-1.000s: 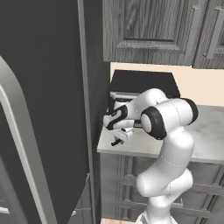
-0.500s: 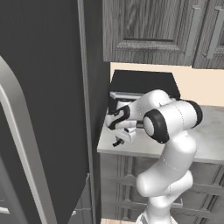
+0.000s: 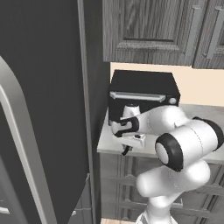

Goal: Retrieve the butter from the fridge and place it on a plate on the dining table. Then retrieve the butter knife by the fridge and place it near the plate.

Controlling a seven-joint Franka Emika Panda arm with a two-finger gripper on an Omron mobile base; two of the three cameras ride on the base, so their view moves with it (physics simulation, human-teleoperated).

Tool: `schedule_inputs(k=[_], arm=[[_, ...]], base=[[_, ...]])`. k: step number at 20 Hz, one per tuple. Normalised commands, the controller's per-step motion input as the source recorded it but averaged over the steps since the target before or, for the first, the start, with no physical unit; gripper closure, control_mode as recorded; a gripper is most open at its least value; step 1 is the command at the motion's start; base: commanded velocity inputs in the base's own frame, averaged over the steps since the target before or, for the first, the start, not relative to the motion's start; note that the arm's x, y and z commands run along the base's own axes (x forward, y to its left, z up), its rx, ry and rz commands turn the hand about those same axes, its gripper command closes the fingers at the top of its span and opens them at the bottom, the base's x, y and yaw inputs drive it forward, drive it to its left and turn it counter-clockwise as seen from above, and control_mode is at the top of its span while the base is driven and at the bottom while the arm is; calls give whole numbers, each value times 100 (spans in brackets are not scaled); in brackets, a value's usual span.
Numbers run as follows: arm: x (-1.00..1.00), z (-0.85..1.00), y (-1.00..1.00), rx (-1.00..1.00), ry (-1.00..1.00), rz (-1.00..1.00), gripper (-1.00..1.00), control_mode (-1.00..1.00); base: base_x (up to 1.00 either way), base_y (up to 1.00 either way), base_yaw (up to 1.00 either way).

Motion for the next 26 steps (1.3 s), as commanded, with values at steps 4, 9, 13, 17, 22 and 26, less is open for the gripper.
schedule_inputs(k=[4,9,13,17,22,26], arm=[[-58,42,-9,0,-1,34,100,-100],[-33,68,-21,0,0,32,100,-100],[-22,66,-24,0,1,26,100,-100],[-16,70,-23,1,1,19,100,-100],[-40,63,-16,0,-2,15,100,-100],[-46,69,-15,0,-1,12,100,-100]], base=[[0,0,0],[0,0,0],[0,0,0],[0,0,0],[0,0,0],[0,0,0]])
